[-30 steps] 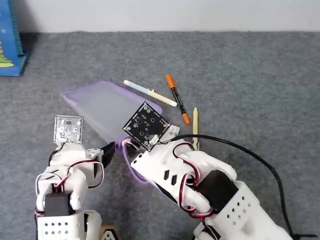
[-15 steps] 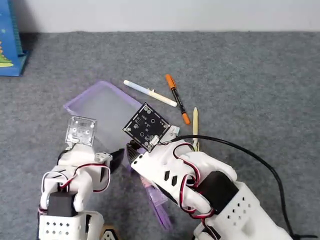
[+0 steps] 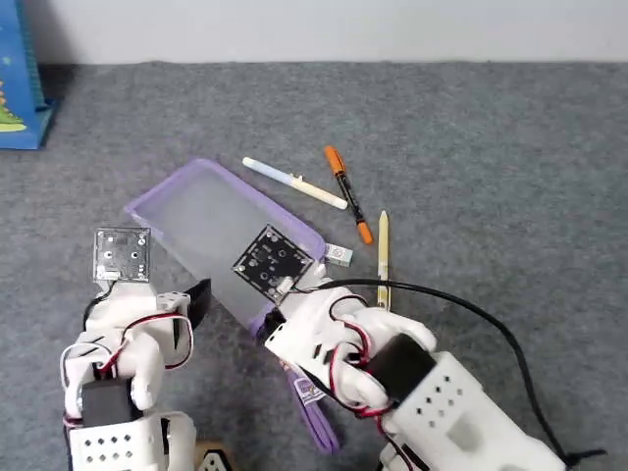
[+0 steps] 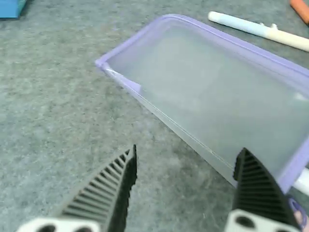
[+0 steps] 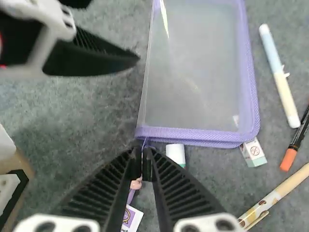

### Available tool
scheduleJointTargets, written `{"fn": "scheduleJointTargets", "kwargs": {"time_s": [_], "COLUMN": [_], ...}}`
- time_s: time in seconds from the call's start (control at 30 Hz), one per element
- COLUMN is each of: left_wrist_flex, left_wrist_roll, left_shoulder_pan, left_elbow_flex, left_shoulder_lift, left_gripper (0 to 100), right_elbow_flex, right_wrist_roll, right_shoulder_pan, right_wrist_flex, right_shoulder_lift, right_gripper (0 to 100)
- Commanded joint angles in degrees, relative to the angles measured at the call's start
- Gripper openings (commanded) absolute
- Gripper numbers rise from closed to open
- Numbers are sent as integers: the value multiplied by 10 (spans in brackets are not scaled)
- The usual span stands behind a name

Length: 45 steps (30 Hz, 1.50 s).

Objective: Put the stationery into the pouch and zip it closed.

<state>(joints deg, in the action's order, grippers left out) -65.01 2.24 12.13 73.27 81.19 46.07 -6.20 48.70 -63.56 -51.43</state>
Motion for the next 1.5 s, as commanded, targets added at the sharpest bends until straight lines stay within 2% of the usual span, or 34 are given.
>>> {"fn": "scheduleJointTargets", "kwargs": {"time_s": [0.0,0.1,0.4,0.87,0.97,1.2,1.37,1.47], "left_wrist_flex": [15,15,14,13,14,14,15,15], "left_wrist_roll": [-9,-9,-9,-9,-9,-9,-9,-9], "left_shoulder_pan": [8,8,8,7,7,7,7,7], "left_elbow_flex": [-7,-7,-7,-5,-4,-4,-4,-4], "left_shoulder_lift": [8,8,8,8,8,8,8,8], "left_gripper": [312,312,312,312,312,312,312,312], "right_elbow_flex": [-16,-49,-124,-127,-126,-127,-154,-179], "right_wrist_roll": [-4,-2,30,36,61,68,85,91], "right_shoulder_pan": [-7,-7,-6,14,23,19,19,19], "right_wrist_flex": [14,12,13,22,24,25,20,7], "right_shoulder_lift": [79,189,394,428,429,436,492,524], "right_gripper": [47,116,116,116,116,117,176,176]}}
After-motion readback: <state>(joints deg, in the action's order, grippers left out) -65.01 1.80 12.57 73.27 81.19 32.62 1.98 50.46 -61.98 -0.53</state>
